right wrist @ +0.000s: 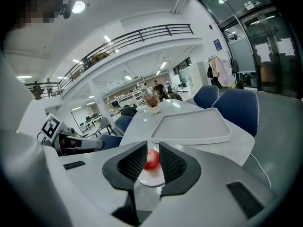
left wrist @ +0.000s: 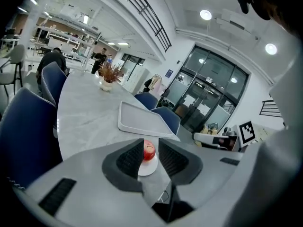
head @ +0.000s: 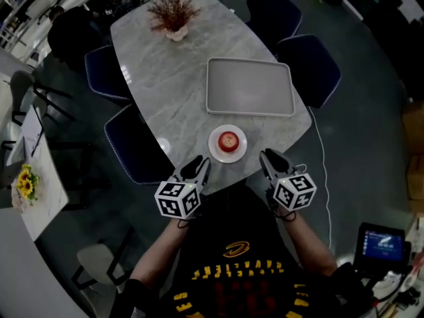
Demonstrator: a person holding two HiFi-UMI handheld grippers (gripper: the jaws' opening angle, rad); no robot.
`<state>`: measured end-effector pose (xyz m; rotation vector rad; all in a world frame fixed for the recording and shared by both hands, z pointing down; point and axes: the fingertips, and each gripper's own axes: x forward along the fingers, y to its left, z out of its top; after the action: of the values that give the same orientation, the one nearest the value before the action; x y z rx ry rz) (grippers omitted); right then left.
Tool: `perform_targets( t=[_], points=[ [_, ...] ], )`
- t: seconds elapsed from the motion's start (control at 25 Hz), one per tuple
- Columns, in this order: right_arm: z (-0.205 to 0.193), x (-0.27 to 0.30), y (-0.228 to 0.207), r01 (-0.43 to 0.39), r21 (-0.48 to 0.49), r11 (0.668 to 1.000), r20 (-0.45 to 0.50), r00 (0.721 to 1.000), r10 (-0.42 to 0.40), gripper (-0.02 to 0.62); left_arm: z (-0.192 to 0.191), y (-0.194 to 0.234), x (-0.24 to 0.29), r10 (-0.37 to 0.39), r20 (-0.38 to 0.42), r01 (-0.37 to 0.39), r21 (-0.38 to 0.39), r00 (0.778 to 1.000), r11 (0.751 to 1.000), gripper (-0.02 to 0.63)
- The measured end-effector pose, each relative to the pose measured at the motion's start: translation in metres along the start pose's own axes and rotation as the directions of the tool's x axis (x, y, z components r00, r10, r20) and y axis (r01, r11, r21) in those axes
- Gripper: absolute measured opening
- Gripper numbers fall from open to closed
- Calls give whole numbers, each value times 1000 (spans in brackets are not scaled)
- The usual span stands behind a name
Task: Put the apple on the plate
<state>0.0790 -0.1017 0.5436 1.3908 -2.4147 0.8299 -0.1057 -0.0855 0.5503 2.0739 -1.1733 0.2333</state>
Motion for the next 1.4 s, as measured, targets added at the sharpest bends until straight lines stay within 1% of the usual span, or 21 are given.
perform_targets(
  t=[0.12, 0.24, 0.44, 0.64, 0.8, 0.92, 1.08, 1.2, 1.4],
  points=[
    [-13, 23, -22, -5, 9, 1000, -47, 999, 5, 64, -6, 11, 29, 26, -39, -26, 3, 999, 1000, 94],
    [-31, 32, -22, -7, 12, 1000, -89, 996, 8, 64, -14, 19, 34, 42, -66, -43, -4, 997, 999, 94],
    [-57, 54, -14, -26, 27, 999, -165, 986, 30, 64, -33, 41, 43, 54, -128, -61, -51, 990, 997, 94],
    [-87, 67, -16, -13, 27, 1000, -244, 969, 19, 64, -65, 59, 52, 72, -221, -90, -74, 973, 993, 94],
    [-105, 74, -22, 26, 73, 997, -284, 959, -4, 64, -87, 69, 57, 73, -275, -106, -107, 959, 989, 94],
    [-118, 80, -23, 42, 98, 994, -314, 949, -9, 64, -97, 73, 60, 64, -298, -107, -130, 952, 986, 94],
    [-128, 85, -25, 56, 116, 992, -347, 938, -12, 64, -103, 78, 62, 64, -316, -115, -145, 947, 983, 94],
    [-132, 87, -27, 57, 136, 989, -358, 934, -5, 64, -106, 78, 66, 62, -324, -119, -160, 944, 980, 94],
    [-136, 87, -17, 56, 162, 985, -364, 931, 7, 64, -113, 78, 62, 41, -334, -109, -189, 942, 976, 94]
  ],
)
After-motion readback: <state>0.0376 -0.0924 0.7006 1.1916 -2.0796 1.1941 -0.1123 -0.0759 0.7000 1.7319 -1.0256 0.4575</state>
